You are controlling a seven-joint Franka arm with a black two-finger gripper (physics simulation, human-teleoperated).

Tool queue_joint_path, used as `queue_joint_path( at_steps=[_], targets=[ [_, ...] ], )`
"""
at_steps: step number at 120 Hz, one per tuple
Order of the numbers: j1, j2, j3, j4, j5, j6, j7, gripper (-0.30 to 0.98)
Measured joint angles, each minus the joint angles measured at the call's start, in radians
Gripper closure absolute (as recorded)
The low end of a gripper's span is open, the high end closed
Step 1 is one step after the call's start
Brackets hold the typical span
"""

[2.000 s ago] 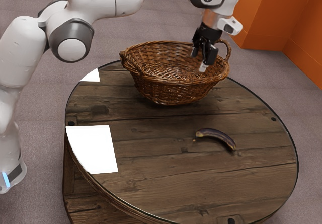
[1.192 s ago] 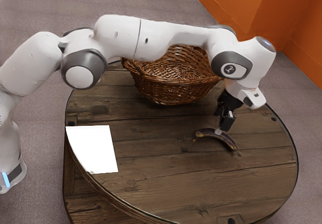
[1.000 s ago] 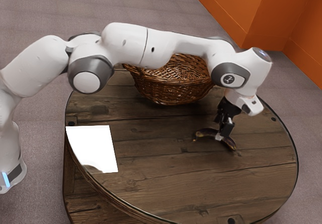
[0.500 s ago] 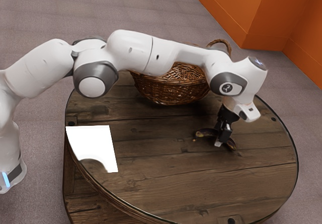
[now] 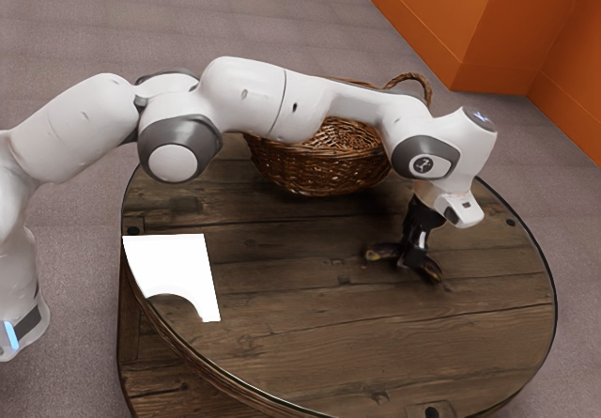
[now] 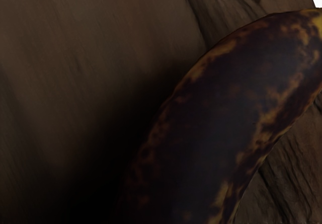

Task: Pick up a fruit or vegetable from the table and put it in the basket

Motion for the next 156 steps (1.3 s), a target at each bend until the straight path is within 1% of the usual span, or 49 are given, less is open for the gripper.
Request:
queue_joint_path(
  at_steps=[8,13,25,39,60,72,90,97,111,119,127,138,145,147,156],
  targets=[
    [-0.001,-0.001,0.000,0.000,0.001,-0.001,0.002,0.54],
    [-0.001,-0.005,0.000,0.002,0.003,-0.003,0.003,0.52],
    [-0.007,-0.017,-0.001,0.027,0.008,-0.016,0.005,0.52],
    [-0.021,-0.038,-0.007,0.121,0.013,-0.063,0.007,0.52],
    [-0.027,-0.200,-0.005,0.155,0.034,-0.156,0.010,0.52],
    [-0.037,-0.254,-0.011,0.209,0.047,-0.204,0.011,0.52],
    [-0.030,-0.358,0.003,0.226,0.085,-0.274,0.015,0.52],
    [0.010,-0.379,0.010,0.227,0.098,-0.302,0.020,0.53],
    [0.199,-0.387,-0.010,0.221,0.111,-0.369,0.040,0.53],
    [0.256,-0.389,-0.021,0.203,0.127,-0.407,0.053,0.53],
    [0.275,-0.412,-0.021,0.112,0.139,-0.435,0.064,0.53],
    [0.320,-0.502,-0.022,-0.072,0.152,-0.439,0.076,0.53],
    [0.339,-0.526,-0.020,-0.124,0.156,-0.436,0.083,0.54],
    [0.341,-0.529,-0.021,-0.131,0.157,-0.436,0.086,0.52],
    [0.345,-0.535,-0.023,-0.145,0.156,-0.434,0.094,0.31]
  ],
)
